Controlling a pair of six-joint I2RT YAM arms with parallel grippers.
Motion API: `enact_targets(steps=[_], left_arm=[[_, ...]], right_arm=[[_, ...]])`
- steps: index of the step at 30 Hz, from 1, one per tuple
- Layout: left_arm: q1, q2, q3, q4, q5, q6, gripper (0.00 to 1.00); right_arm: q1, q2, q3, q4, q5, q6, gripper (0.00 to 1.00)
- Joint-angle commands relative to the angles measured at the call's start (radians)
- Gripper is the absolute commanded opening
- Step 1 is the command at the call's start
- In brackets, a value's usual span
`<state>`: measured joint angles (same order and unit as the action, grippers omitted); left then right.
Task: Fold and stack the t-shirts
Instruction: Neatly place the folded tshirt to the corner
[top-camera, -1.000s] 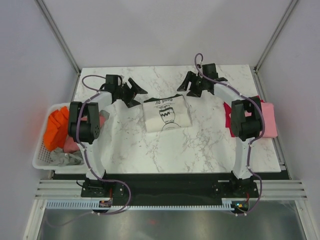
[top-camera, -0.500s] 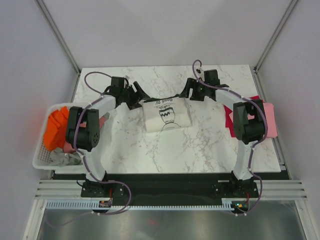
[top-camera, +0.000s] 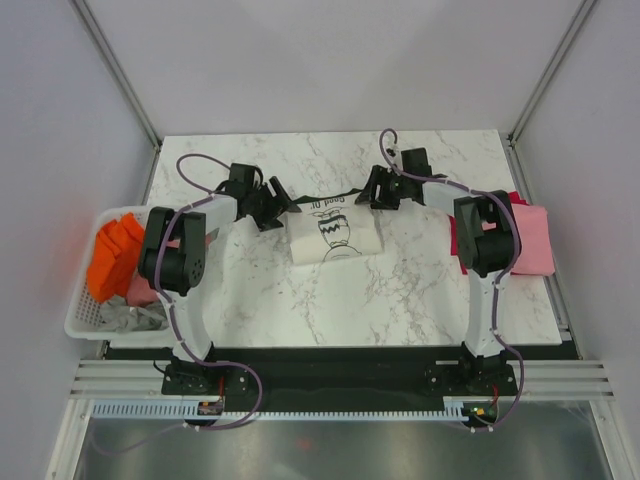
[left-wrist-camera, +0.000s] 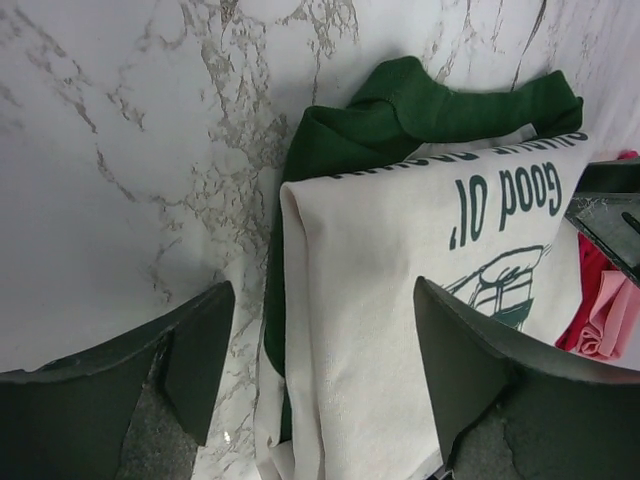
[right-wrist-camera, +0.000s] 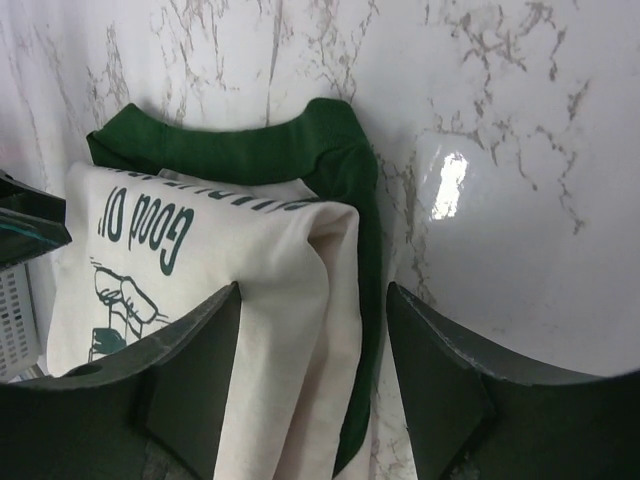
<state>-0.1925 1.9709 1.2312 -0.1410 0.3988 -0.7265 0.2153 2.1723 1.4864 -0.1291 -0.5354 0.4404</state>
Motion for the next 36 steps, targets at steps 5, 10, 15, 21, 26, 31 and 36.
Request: enact_targets(steps=[5,10,15,21,26,31,36], left_arm=[[-0.007,0.089,0.048,-0.006,-0.034,0.029,0.72],[-0.008,0.201,0.155,-0.043,-0.005,0.022,0.59],[-0.036,0.240,0.208,-0.049,-0.018,0.024,0.38],[-0.044,0.252,0.264,-0.058,-0.034,0.033,0.02],[-0.076,0.177,0.234,-0.040,-0.058,0.079,0.02],[-0.122,0.033,0.162,-0.022,-0.074,0.108,0.02],[-0.183,-0.125,0.084,-0.005,-0.089,0.098,0.02]], right_arm=[[0.027,0.089,0.072,-0.004,0.028,0.011,0.62],[0.032,0.129,0.117,-0.023,0.043,0.012,0.53],[0.044,0.153,0.176,-0.049,0.074,0.015,0.40],[0.045,0.140,0.213,-0.063,0.069,0.021,0.00],[0.045,0.000,0.131,-0.041,0.091,-0.002,0.00],[0.044,-0.196,-0.032,0.009,0.094,-0.003,0.00],[0.018,-0.391,-0.196,0.020,0.117,0.010,0.00]])
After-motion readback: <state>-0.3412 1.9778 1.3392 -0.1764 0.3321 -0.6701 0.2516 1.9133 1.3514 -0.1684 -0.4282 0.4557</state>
